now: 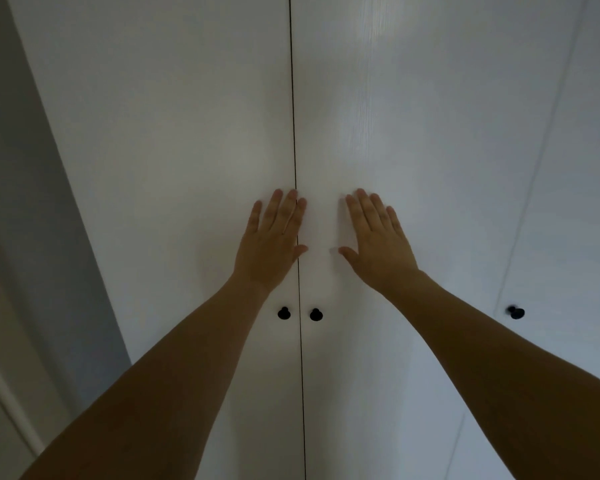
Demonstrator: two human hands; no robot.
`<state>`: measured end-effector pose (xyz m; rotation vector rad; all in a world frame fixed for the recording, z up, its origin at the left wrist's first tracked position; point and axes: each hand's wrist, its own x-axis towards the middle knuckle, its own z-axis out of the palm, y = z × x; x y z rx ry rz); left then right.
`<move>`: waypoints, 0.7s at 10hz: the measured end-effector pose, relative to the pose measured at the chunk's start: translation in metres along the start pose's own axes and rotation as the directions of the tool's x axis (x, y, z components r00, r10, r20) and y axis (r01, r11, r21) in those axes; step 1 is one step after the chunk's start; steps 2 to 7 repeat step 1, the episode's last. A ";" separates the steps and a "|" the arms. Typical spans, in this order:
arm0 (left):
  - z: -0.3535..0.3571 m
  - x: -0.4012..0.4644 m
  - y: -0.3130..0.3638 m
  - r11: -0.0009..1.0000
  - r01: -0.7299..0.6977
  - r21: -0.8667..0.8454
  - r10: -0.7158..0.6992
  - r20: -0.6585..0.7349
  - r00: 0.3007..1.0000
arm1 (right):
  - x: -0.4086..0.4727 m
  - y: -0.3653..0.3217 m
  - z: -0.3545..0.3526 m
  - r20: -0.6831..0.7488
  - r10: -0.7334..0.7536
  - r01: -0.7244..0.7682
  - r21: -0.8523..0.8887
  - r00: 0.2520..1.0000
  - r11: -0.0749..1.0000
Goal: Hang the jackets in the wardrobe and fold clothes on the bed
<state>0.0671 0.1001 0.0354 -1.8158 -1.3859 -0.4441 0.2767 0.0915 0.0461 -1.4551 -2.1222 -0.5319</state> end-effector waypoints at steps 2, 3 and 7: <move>-0.011 -0.011 -0.005 0.998 0.063 -0.024 -0.064 -0.023 0.998 | -0.012 -0.004 -0.005 0.010 0.001 -0.001 0.030 1.000 1.000; -0.011 -0.011 -0.005 0.998 0.063 -0.024 -0.064 -0.023 0.998 | -0.012 -0.004 -0.005 0.010 0.001 -0.001 0.030 1.000 1.000; -0.011 -0.011 -0.005 0.998 0.063 -0.024 -0.064 -0.023 0.998 | -0.012 -0.004 -0.005 0.010 0.001 -0.001 0.030 1.000 1.000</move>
